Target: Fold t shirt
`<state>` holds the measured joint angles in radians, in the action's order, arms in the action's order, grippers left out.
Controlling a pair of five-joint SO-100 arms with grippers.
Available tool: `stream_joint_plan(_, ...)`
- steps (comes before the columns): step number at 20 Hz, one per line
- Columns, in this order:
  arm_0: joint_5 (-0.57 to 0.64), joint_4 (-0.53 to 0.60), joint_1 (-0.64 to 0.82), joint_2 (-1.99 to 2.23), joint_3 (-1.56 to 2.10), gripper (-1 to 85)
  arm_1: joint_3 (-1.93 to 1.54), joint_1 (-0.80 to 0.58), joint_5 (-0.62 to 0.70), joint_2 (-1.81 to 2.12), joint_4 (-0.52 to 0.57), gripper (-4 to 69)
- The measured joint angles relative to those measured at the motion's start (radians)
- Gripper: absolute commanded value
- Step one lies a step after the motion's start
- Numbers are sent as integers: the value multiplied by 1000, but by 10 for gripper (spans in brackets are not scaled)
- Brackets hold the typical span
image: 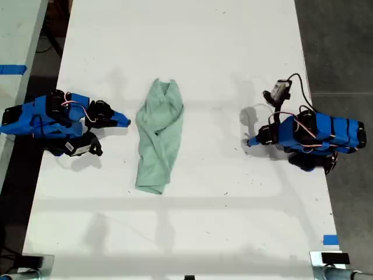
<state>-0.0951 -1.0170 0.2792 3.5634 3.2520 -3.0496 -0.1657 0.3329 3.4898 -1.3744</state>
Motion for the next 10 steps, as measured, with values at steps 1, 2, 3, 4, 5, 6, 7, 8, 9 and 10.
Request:
stream_joint_plan(1,0,0,2,0,0,102,0,0,0,0,0,-19)
stream_joint_plan(2,3,0,3,2,0,109,0,0,0,0,0,-19)
stream_joint_plan(3,3,0,3,2,0,110,0,0,0,0,0,-19)
stream_joint_plan(4,3,0,2,2,0,105,0,0,0,0,0,-19)
stream_joint_plan(5,6,0,2,2,0,95,0,0,0,0,0,-19)
stream_joint_plan(6,6,0,2,2,0,74,0,0,0,0,0,-19)
stream_joint_plan(7,6,0,2,8,0,47,0,0,0,0,0,-19)
stream_joint_plan(8,0,5,2,12,0,14,0,0,0,0,0,-19)
stream_joint_plan(9,-54,40,2,14,0,1,0,0,0,0,0,-19)
stream_joint_plan(10,-115,61,8,14,0,-3,0,0,0,0,0,-19)
